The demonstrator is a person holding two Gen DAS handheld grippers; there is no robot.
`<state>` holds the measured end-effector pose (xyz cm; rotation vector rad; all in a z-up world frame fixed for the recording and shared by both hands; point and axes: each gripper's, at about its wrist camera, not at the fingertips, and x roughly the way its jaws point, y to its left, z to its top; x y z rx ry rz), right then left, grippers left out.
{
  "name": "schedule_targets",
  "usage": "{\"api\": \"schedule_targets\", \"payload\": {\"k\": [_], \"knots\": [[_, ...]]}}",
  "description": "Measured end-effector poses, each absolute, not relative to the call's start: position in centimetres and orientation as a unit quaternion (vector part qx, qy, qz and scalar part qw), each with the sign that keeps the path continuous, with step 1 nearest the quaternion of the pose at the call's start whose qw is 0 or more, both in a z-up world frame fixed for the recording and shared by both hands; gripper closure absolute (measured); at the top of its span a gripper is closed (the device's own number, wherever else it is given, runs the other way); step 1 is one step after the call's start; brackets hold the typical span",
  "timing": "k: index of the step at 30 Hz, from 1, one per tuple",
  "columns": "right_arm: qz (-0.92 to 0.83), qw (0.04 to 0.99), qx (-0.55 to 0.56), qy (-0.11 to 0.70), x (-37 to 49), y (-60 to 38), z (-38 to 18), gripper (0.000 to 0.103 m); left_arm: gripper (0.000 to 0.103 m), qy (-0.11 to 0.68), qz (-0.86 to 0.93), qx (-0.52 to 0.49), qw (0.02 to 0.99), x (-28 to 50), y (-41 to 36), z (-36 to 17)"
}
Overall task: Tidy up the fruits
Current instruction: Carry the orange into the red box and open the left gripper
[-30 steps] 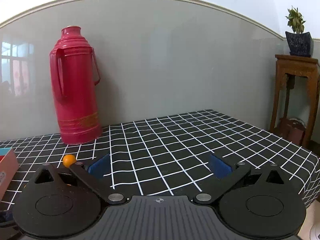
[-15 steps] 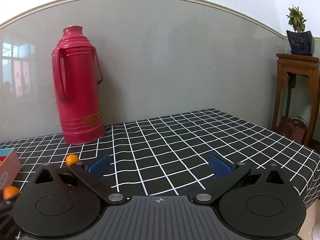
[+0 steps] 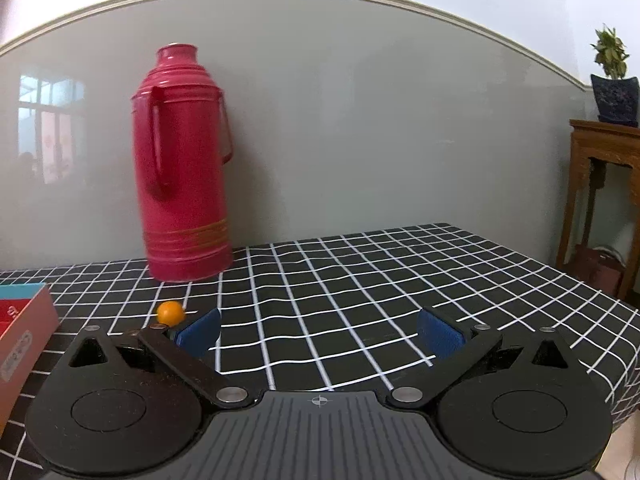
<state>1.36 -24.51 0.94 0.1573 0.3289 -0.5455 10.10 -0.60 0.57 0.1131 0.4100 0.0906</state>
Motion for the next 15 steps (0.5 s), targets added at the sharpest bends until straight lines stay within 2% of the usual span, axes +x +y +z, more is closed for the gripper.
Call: {"api": "schedule_targets", "payload": {"k": [6,10,12,13,14,15], "knots": [[-0.242,0.952,0.072,0.171,2.0,-23.3,0.7,0.000,0.079,0.261,0.086,0.032,0.961,12.5,2.5,-0.2],[-0.230,0.955,0.069,0.175,2.5,-22.9,0.5,0.000,0.074,0.282,0.100,0.014,0.954,12.6,4.3,-0.3],[-0.224,0.956,0.073,0.177,2.5,-22.9,0.5,0.000,0.067,0.278,0.103,0.011,0.955,12.3,4.6,0.1],[-0.222,0.956,0.075,0.178,2.5,-23.0,0.4,0.000,0.054,0.275,0.102,0.011,0.956,12.1,4.7,0.2],[-0.220,0.956,0.079,0.179,2.5,-23.0,0.4,0.000,0.034,0.271,0.103,0.011,0.957,11.9,4.8,0.4],[-0.216,0.956,0.084,0.182,2.6,-23.1,0.4,0.000,0.025,0.263,0.107,0.012,0.959,11.7,4.9,0.7]]}}
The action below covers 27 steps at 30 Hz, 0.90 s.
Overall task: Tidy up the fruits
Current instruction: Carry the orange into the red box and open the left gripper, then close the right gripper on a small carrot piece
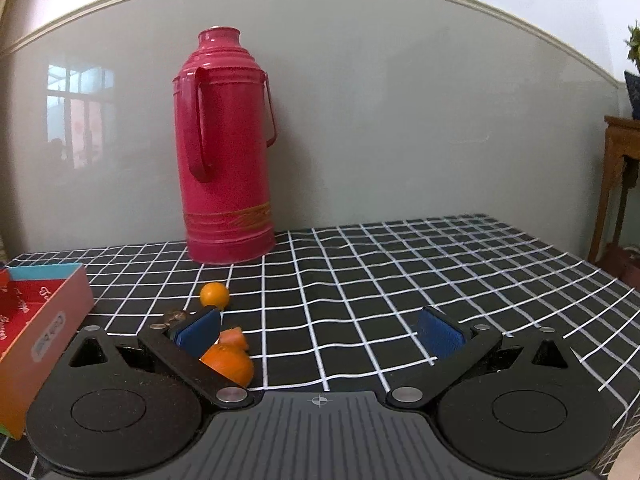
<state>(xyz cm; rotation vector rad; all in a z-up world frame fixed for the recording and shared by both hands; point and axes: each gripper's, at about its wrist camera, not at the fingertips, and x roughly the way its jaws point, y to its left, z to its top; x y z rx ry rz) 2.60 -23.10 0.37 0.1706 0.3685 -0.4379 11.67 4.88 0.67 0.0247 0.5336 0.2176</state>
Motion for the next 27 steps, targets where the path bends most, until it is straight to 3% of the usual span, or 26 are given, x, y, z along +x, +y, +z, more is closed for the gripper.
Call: {"api": "schedule_targets", "payload": {"k": [5,19,20,22,27], "knots": [[-0.171,0.957,0.121,0.200,2.8,-23.3,0.0,0.000,0.009,0.223,0.103,0.018,0.969,10.2,5.5,2.0],[-0.050,0.962,0.107,0.244,3.9,-19.5,-1.8,0.001,0.007,0.224,0.137,-0.029,0.965,10.1,11.0,3.0],[-0.048,0.963,0.105,0.244,3.9,-19.3,-1.9,0.004,0.007,0.224,0.141,-0.032,0.964,10.0,11.4,3.1],[-0.042,0.962,0.102,0.249,4.1,-18.8,-2.1,0.034,0.007,0.222,0.146,-0.035,0.963,9.9,12.0,3.2],[-0.033,0.954,0.111,0.278,5.5,-17.9,-3.1,0.038,0.007,0.216,0.153,-0.031,0.964,9.7,12.9,3.3]]}}
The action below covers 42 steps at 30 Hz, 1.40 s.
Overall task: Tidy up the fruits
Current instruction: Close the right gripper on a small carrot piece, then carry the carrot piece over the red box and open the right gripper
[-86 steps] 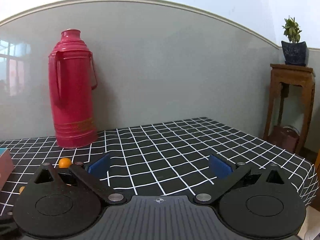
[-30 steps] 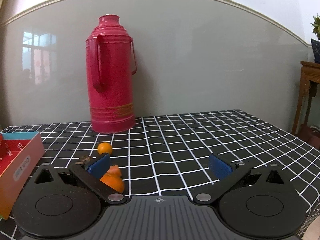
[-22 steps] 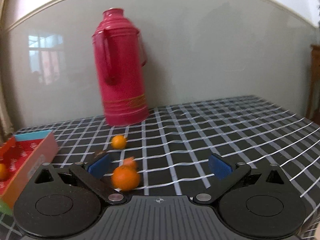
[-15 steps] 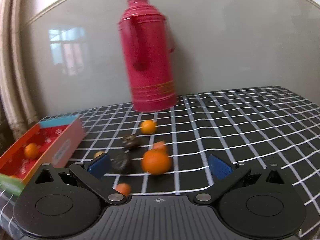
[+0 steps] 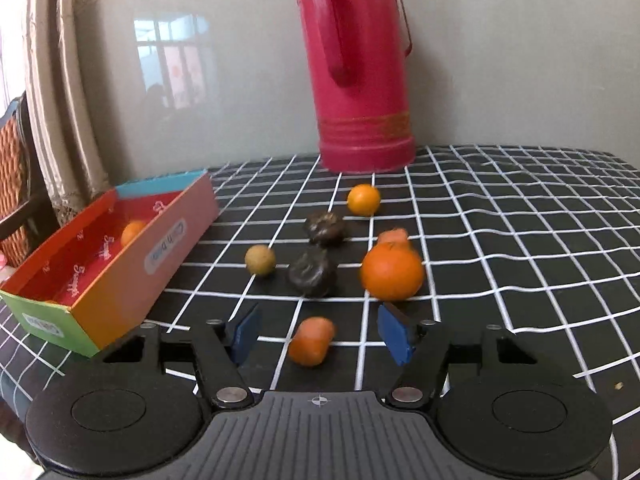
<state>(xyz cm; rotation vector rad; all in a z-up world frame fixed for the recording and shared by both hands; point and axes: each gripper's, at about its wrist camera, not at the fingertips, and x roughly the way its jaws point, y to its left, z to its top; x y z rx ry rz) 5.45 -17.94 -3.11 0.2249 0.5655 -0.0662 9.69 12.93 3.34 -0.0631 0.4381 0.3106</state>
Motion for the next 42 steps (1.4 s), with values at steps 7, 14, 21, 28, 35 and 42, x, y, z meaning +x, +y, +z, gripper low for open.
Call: {"api": "schedule_targets", "payload": {"k": [7,14,21,28,35,42], "knots": [[-0.023,0.951,0.105,0.291,6.1,-17.3,-4.0,0.082,0.007,0.217,0.158,-0.037,0.962,9.6,14.0,3.4],[-0.019,0.957,0.099,0.273,5.8,-16.9,-3.7,0.082,0.007,0.224,0.161,-0.046,0.960,9.7,14.6,3.3],[0.027,0.971,0.120,0.205,5.2,-15.6,-1.3,0.082,0.007,0.237,0.164,-0.049,0.956,9.9,14.9,2.9],[0.088,0.972,0.121,0.180,6.2,-11.9,0.3,0.082,0.007,0.240,0.171,-0.047,0.954,9.8,15.4,2.7],[0.129,0.968,0.100,0.189,7.5,-7.8,0.0,0.082,0.007,0.242,0.179,-0.045,0.953,9.8,16.3,2.6],[0.133,0.968,0.090,0.195,8.3,-6.6,-0.8,0.082,0.007,0.243,0.186,-0.055,0.950,9.7,17.1,2.7]]}}
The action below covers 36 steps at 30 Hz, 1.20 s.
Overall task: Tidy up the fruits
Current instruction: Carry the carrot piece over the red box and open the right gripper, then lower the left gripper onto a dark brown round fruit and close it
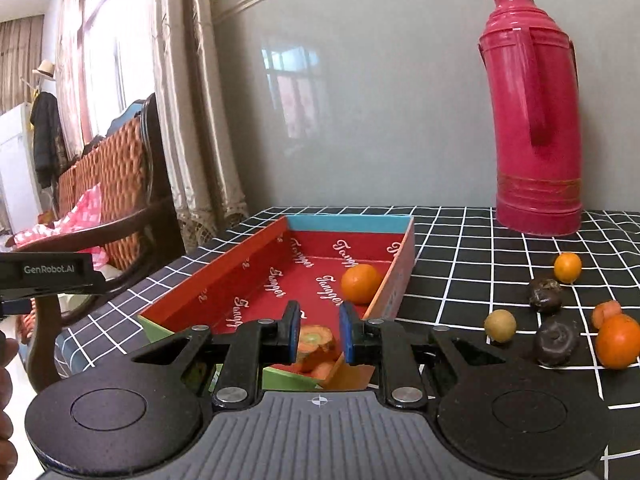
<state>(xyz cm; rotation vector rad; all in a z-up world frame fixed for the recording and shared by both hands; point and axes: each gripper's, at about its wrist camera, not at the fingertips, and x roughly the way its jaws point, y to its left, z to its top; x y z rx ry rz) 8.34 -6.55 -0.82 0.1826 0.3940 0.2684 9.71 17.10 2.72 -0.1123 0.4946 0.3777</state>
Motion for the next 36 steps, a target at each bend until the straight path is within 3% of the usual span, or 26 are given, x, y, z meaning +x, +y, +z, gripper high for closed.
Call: {"api": "schedule_targets", "payload": {"k": [6,8,9,10,15,18,36], "knots": [[0.113,0.970,0.117,0.183,7.9,-7.9,-0.4,0.077,0.007,0.244,0.183,-0.053,0.951,9.8,16.8,2.7],[0.095,0.970,0.130,0.183,7.8,-8.9,-0.3,0.044,0.007,0.244,0.182,-0.052,0.951,9.8,16.6,2.7],[0.081,0.971,0.137,0.181,7.7,-9.5,-0.2,0.015,0.007,0.245,0.181,-0.053,0.951,9.8,16.6,2.7],[0.066,0.972,0.144,0.175,7.5,-10.0,-0.1,0.007,0.007,0.246,0.179,-0.053,0.951,9.9,16.5,2.7],[0.013,0.974,0.160,0.157,6.6,-12.7,0.5,0.006,0.007,0.249,0.170,-0.049,0.952,10.0,15.6,2.6],[-0.018,0.971,0.175,0.163,6.4,-14.3,0.4,0.000,0.007,0.250,0.162,-0.045,0.954,10.0,14.7,2.5],[-0.264,0.943,0.139,0.146,1.7,-23.9,1.6,0.000,0.007,0.220,0.034,0.024,0.975,9.6,2.3,1.8]]}}
